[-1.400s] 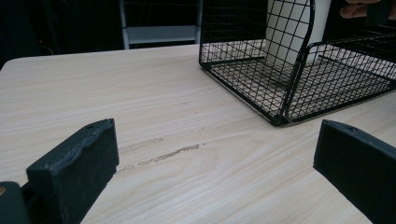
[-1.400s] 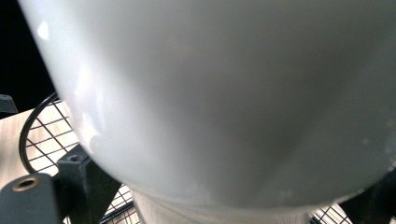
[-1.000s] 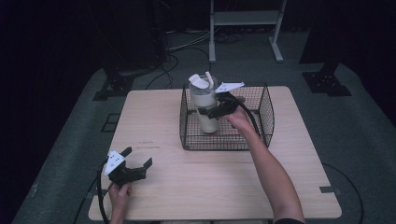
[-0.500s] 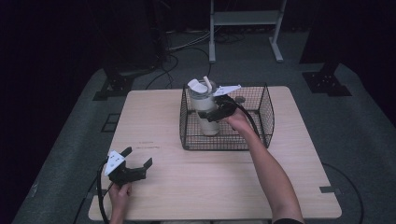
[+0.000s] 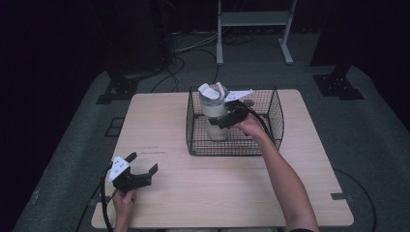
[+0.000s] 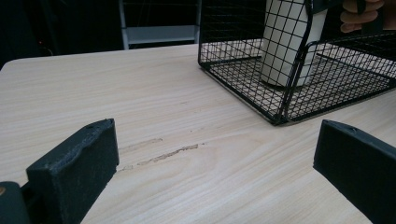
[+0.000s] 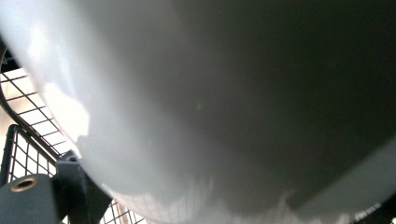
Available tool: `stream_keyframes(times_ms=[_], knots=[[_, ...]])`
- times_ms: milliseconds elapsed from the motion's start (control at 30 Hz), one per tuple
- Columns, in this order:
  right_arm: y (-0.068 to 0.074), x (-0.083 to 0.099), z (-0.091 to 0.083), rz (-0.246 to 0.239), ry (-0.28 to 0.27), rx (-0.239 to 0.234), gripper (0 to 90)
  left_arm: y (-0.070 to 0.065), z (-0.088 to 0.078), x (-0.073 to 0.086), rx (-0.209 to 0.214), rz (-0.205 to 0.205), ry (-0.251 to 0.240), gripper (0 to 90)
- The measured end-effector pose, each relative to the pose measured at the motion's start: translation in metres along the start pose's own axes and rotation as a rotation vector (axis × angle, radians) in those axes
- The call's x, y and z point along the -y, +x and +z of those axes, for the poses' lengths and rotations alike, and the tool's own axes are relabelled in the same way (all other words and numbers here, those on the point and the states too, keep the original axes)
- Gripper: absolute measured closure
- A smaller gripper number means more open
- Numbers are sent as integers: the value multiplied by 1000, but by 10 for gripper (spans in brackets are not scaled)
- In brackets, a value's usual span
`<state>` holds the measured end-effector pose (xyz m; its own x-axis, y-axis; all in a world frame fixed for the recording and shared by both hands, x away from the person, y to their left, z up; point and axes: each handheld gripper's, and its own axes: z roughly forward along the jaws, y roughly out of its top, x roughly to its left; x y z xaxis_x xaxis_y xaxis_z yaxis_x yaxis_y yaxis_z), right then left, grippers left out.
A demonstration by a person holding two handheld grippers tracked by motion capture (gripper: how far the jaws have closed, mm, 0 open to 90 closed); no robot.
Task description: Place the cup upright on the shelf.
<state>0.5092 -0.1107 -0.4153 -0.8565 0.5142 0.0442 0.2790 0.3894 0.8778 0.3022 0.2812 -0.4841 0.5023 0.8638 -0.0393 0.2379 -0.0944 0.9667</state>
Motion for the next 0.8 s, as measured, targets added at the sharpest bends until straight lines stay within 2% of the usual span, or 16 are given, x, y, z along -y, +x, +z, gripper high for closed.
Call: stream_keyframes(times_ms=[800], knots=[[0,8,-17,-42,29,8,77,-1,1,0,-3,2,1,0]])
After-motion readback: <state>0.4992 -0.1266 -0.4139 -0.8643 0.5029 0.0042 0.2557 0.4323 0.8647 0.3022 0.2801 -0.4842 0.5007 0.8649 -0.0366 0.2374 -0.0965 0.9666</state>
